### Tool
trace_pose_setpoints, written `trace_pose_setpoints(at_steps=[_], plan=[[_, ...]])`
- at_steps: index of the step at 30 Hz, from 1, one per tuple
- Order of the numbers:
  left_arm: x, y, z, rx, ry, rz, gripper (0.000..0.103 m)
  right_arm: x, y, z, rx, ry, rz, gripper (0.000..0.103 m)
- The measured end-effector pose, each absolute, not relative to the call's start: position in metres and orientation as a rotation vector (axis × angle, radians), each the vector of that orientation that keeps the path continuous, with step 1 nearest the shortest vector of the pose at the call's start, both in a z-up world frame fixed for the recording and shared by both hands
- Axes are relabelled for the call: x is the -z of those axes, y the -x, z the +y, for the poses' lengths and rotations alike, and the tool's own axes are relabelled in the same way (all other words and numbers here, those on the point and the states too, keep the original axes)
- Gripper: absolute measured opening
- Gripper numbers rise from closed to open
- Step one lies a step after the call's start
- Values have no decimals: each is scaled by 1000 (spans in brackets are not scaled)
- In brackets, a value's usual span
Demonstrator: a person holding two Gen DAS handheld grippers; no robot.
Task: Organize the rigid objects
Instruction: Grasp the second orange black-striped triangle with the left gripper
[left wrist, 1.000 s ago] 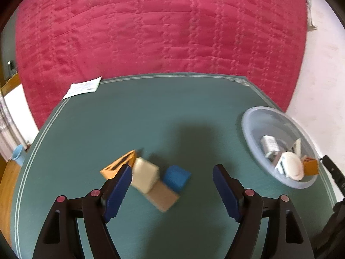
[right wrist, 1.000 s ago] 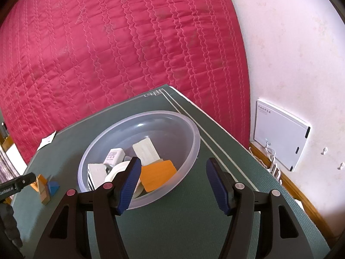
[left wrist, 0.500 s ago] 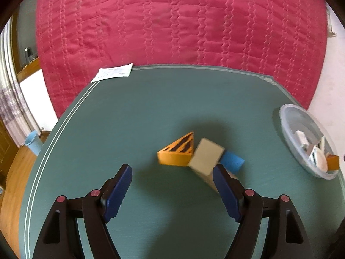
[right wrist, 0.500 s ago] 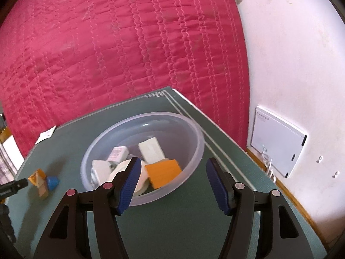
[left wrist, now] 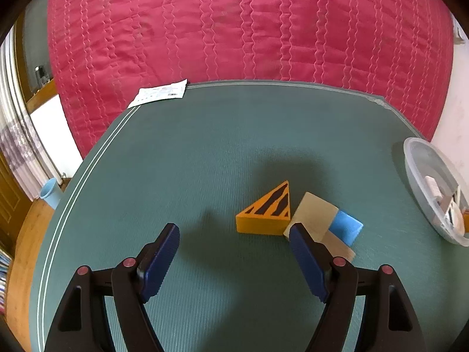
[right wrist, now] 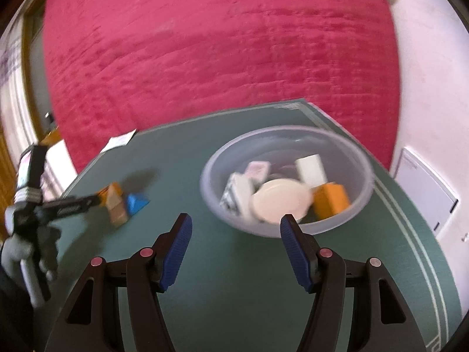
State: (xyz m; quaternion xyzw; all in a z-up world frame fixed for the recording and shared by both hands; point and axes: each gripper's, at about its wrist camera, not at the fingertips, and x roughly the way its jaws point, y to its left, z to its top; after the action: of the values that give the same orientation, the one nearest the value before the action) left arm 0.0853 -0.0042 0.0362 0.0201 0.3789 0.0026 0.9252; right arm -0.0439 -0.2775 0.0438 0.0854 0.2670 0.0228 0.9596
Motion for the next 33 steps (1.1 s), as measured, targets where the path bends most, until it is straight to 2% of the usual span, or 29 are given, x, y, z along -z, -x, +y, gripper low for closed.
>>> trace_pose_setpoints(at_steps=[9,11,16,17,33], plan=[[-31,-106,-10,8,-60,780,80,-42,40,-262,-94,-159,576,64],[-29,-109,-8,12,-45,793,75,-41,38,-259,-105,-158,587,64],[-22,-113,-6,50,-22,830,45,-39,30,-250,-128,-152,611,64],[-21,-113,-6,55,-20,834,43,-39,29,-249,-135,-152,615,64],[-49,-87,18,-22,32,725,43,-39,-6,-192,-314,-135,738,64]])
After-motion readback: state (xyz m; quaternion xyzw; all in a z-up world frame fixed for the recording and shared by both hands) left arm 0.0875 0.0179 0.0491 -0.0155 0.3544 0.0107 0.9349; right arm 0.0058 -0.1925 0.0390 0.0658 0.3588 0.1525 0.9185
